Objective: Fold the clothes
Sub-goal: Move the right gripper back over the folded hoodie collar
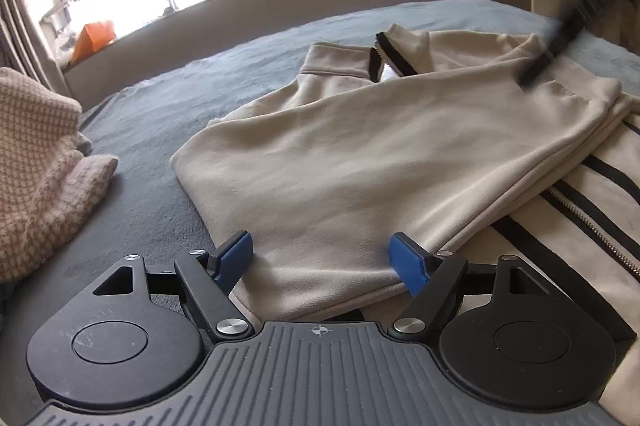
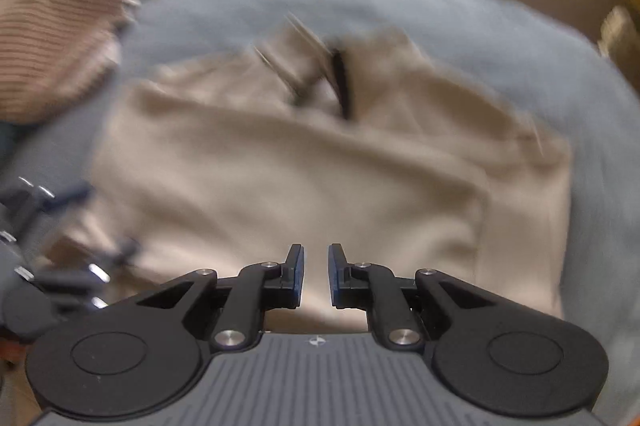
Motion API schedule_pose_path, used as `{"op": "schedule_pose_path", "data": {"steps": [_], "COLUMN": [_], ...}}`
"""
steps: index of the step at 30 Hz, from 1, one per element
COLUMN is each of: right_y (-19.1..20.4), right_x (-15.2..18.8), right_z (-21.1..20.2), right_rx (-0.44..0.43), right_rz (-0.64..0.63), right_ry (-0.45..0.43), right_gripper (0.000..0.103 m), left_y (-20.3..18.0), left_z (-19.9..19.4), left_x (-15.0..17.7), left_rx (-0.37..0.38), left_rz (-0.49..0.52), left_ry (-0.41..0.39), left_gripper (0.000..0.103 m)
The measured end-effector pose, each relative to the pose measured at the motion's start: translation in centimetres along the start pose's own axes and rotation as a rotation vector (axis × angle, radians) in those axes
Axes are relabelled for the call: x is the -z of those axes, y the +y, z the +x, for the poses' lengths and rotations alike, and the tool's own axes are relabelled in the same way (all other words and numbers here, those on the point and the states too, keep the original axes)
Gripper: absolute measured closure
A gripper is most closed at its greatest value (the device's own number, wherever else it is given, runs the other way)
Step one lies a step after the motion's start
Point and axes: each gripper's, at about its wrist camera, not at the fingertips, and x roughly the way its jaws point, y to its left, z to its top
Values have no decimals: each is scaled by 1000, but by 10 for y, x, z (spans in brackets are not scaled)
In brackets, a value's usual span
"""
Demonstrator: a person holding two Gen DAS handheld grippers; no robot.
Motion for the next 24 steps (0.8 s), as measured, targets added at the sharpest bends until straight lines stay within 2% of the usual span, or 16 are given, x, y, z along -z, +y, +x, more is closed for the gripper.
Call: {"op": "schedule_pose_path", "data": {"steps": [3, 4, 6, 9, 10, 14, 15, 18, 21, 24], "right_y": [12, 15, 17, 14, 17, 38, 40, 46, 50, 70], "right_x": [-15, -15, -9, -25, -34, -56, -57, -49, -58, -73], "right_z": [21, 37, 78, 86, 79, 63, 70, 112, 110, 95], "right_rx": [-96, -118, -83, -71, -72, -188, -209, -117, -99, -208], "right_rz": [-8, -11, -25, 25, 37, -15, -7, -46, -21, -102], "right_ry": [1, 32, 153, 181, 160, 45, 48, 139, 116, 22], "right_gripper": [84, 83, 84, 82, 82, 82, 82, 85, 83, 83], "left_y": [-5, -6, -7, 0, 5, 28, 30, 32, 34, 35], "left_z": [-2, -3, -2, 0, 2, 9, 10, 9, 6, 4], "left_x": [6, 8, 10, 11, 11, 15, 16, 19, 22, 24], "left_rx": [-37, -50, -60, -52, -42, 32, 43, 60, 70, 76], "left_rz": [-11, -15, -17, -53, -84, -254, -271, -295, -315, -326], "left_ry": [-28, -37, -49, -48, -39, 12, 15, 19, 7, 1], "left_gripper": [25, 25, 23, 14, 12, 4, 3, 3, 3, 3]}}
